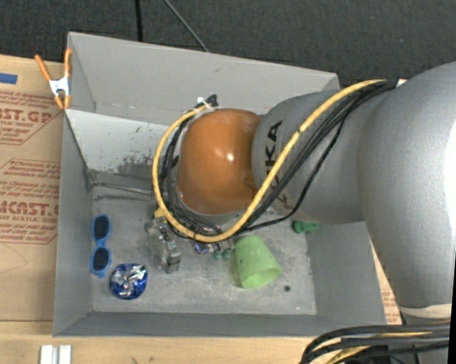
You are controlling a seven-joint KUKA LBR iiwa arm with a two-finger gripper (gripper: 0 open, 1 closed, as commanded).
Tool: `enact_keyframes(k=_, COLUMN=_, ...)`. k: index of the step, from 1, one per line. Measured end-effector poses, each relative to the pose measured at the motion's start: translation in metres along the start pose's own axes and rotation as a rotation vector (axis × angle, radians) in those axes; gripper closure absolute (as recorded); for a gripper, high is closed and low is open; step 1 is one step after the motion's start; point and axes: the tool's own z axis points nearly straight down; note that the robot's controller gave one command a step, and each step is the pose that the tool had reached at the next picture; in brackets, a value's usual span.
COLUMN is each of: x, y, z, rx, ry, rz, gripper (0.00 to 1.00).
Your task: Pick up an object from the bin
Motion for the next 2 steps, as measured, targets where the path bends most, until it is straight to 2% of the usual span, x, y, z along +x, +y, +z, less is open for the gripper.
enact_keyframes(k=1, x=-0.001, y=0.0, z=-0.003, rx=0.0, ry=0.002, rz=0.001, gripper=1.0)
enact_keyframes(k=2, x=-0.002, y=0.001, z=-0.043, rx=0.001, ry=-0.002, rz=0.001, gripper=1.0)
